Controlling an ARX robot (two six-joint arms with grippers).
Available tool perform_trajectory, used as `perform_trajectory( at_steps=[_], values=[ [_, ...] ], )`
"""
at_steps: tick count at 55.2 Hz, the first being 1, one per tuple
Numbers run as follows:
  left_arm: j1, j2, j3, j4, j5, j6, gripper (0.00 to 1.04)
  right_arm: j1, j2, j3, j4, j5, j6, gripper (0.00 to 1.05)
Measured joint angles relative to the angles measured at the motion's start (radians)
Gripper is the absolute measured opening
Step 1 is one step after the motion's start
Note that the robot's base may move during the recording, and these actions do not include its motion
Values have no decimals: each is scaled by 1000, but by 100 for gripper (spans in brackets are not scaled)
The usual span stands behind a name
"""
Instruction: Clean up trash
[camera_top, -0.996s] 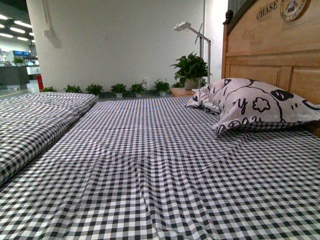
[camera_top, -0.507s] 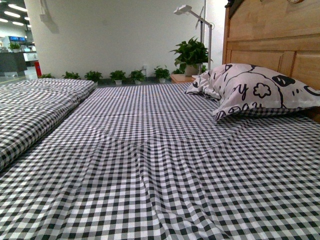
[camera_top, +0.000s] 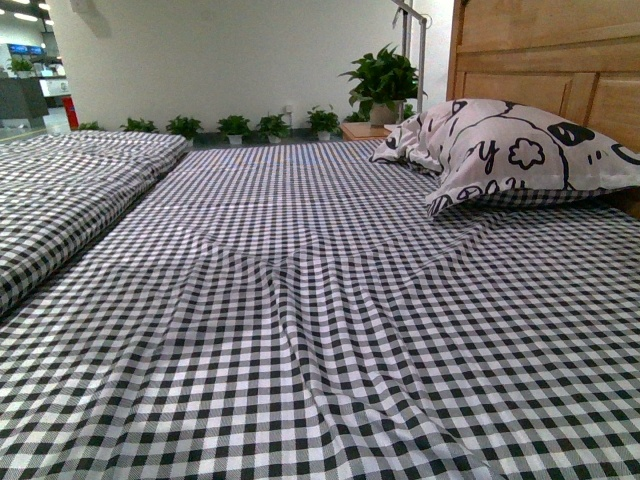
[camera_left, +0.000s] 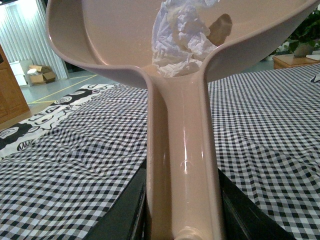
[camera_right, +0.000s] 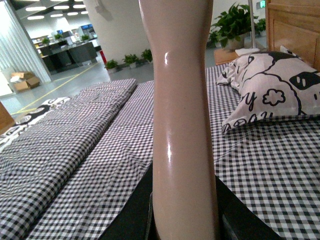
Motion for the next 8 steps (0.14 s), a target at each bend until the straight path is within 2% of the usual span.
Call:
perform_trajectory(
  at_steps=[8],
  values=[
    [0, 0, 0, 0, 0, 0, 27, 0, 0, 0, 0, 0, 0, 19]
  ],
)
